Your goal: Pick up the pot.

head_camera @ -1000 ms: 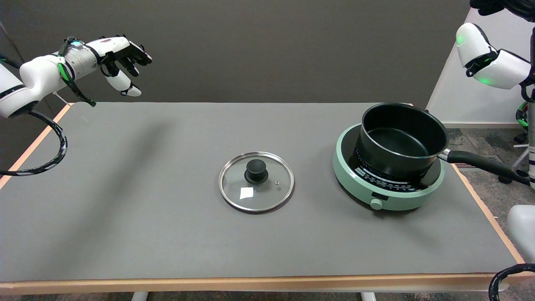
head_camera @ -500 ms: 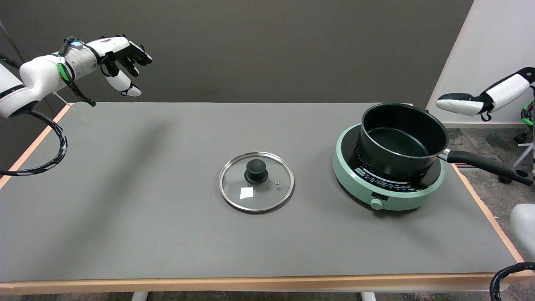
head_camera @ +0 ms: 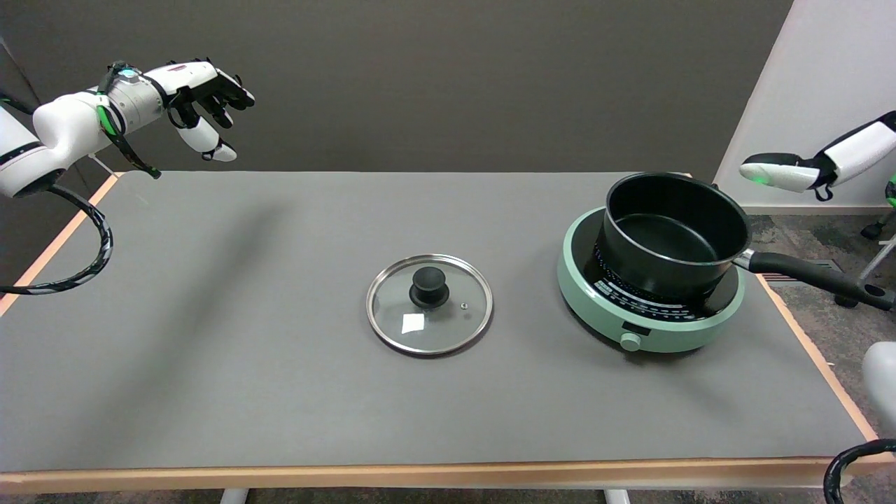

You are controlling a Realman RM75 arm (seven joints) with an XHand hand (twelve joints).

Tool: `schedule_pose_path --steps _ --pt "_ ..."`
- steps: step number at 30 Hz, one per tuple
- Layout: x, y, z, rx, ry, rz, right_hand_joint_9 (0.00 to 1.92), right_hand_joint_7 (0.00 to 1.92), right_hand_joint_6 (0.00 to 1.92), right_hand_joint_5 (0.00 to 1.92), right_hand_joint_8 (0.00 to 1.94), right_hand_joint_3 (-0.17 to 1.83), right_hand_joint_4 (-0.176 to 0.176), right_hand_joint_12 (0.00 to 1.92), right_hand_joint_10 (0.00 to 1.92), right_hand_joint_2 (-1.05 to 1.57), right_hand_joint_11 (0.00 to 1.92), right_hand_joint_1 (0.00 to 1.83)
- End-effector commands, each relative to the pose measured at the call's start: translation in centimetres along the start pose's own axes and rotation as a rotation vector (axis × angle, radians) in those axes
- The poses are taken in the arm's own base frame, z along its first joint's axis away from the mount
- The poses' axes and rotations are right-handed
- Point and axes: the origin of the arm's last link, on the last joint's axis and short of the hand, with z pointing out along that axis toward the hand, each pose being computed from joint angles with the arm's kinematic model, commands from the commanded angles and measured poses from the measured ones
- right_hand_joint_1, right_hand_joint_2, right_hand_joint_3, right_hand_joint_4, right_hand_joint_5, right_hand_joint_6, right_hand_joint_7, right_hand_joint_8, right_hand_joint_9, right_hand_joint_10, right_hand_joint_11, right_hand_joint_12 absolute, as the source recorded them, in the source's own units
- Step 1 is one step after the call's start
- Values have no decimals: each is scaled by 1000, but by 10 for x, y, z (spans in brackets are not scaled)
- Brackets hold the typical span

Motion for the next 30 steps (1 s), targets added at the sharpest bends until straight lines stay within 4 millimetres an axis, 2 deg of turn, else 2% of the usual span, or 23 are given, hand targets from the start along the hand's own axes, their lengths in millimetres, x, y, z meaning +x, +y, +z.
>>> schedule_pose_path --steps 1,6,12,22,30 --pt "0 15 -17 -89 -101 -311 54 54 54 54 54 853 5 54 54 -572 54 1211" --pt "-12 22 -33 -172 -197 -490 53 53 53 53 53 887 6 53 53 -603 53 1212" --pt "-22 25 -53 -281 -259 -613 50 50 50 50 50 924 0 50 50 -666 50 1219" --pt "0 37 -95 -460 -277 -745 43 43 43 43 43 985 -5 43 43 -791 43 1228" --pt "-10 44 -133 -588 -391 -755 42 42 42 42 42 972 -3 42 42 -800 42 1228"
